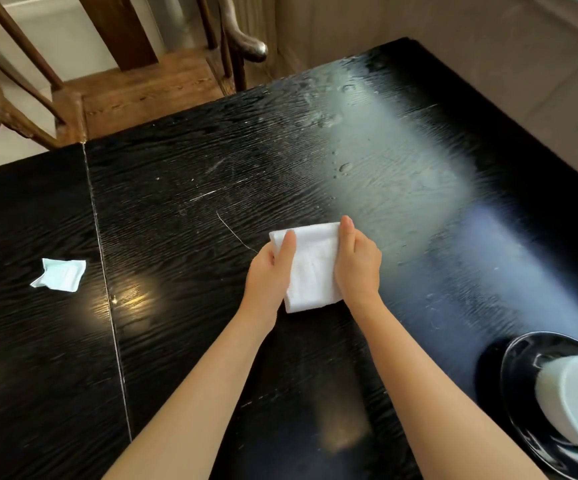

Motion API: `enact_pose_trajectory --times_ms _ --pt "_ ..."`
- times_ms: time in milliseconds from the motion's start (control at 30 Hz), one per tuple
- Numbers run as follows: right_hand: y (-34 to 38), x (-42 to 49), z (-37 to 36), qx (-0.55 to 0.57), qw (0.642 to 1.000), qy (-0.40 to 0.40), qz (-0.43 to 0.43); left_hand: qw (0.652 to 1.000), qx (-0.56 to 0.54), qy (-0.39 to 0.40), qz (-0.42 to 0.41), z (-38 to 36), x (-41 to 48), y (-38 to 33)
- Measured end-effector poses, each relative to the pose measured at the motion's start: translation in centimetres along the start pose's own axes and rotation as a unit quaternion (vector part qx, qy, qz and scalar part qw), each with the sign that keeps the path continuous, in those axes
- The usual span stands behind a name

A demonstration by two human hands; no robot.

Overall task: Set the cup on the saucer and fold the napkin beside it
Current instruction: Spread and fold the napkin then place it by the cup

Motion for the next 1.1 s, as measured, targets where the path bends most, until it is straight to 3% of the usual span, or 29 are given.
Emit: enact_pose_trajectory --times_ms 67,167,367,433,500,567,667,733,800,900,1100 --pt "1.4 -0.4 0.7 -0.001 1.0 0.007 0.03 1.0 -0.012 -0.003 0.01 -0.3 -0.6 -1.1" --pt "2.9 -0.7 1.9 -0.021 0.999 0.011 0.03 0.999 0.01 -0.022 -0.044 -0.2 -1.8 -3.7" --pt "6.7 -2.8 7.2 -0.024 0.994 -0.036 0.096 0.995 -0.041 0.028 -0.09 -0.4 -6.0 -6.8" --pt "8.0 -3.6 9.7 -0.021 0.993 -0.043 0.11 0.991 -0.071 0.085 -0.069 -0.8 -7.6 -7.1" --pt "9.0 -4.4 12.4 -0.045 0.991 -0.034 0.125 0.977 -0.062 0.203 -0.028 -2.1 -9.6 -7.5" --pt "9.9 -5.7 14.1 -0.104 0.984 0.004 0.146 0.949 0.001 0.314 -0.024 -3.4 -12.1 -8.5" --pt "11.4 -8.0 16.0 -0.182 0.967 0.044 0.174 0.912 0.132 0.378 -0.091 -5.1 -15.6 -11.0" --pt "12.5 -8.7 19.8 -0.134 0.978 -0.02 0.156 0.903 0.147 0.381 -0.133 -6.2 -17.3 -12.6" --pt "11.2 -9.0 24.0 -0.03 0.994 -0.084 0.07 0.916 0.117 0.353 -0.149 -6.9 -18.6 -14.4" --pt "7.4 -10.4 25.0 0.054 0.994 -0.04 -0.092 0.931 0.087 0.31 -0.171 -8.5 -20.2 -15.9" --pt "4.9 -10.7 33.8 -0.024 0.969 -0.246 -0.018 0.911 0.192 0.244 -0.272 -15.8 -24.5 -15.3"
Point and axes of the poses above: each hand's wrist, its own x-axis towards the middle knuckle, its own z-axis out of the back of the hand, y = z × x, the point moved 9 cm from there along x, towards the middle knuckle, and after that the axes turned 7 degrees about -y, right-handed, at the moved point
